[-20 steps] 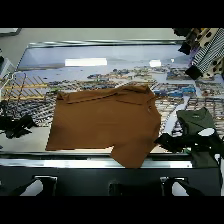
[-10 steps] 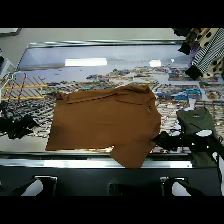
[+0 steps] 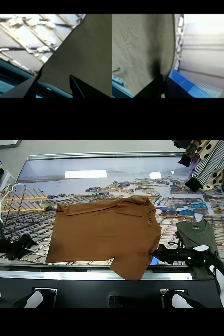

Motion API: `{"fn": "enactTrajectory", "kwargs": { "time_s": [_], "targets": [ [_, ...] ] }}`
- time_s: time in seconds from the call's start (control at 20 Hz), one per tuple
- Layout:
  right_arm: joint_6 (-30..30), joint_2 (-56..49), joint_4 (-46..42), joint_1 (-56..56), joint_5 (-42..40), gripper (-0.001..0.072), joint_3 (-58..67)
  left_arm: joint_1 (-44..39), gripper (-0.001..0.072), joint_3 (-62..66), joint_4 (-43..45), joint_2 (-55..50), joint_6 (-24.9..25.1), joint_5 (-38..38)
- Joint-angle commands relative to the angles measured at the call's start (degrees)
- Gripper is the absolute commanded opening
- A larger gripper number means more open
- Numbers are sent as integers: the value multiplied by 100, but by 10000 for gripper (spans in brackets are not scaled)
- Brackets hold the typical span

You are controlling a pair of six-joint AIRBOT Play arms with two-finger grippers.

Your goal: Fold the clothes and pants, and hang the long-sleeved shirts on hangers.

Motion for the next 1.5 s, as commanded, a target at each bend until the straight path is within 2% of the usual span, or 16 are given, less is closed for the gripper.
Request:
{"fn": "enactTrajectory", "kwargs": {
  "time_s": [0.0, 0.15, 0.4, 0.7, 0.85, 1.2, 1.45],
  "targets": [
    [-109, 15, 164, 2, 127, 30, -4, 713, 464, -660, -2, 358, 212, -238],
    [-175, 15, 164, 2, 254, 30, -2, 800, 464, -826, -17, 289, 282, -83],
    [-273, 15, 164, 2, 332, 30, -2, 765, 464, -925, -393, -319, 852, 142],
    [-273, 15, 164, 2, 343, 30, -2, 765, 464, -922, -444, -960, 1071, 190],
    [-273, 15, 164, 2, 343, 30, -2, 765, 463, -922, -780, -1049, 1331, 273],
    [-269, 15, 164, 2, 348, 30, -2, 756, 463, -925, -957, -1322, 1460, 308],
    [-267, 15, 166, 2, 348, 30, -2, 463, 452, -925, -984, -1519, 1478, 313]
  ]
}}
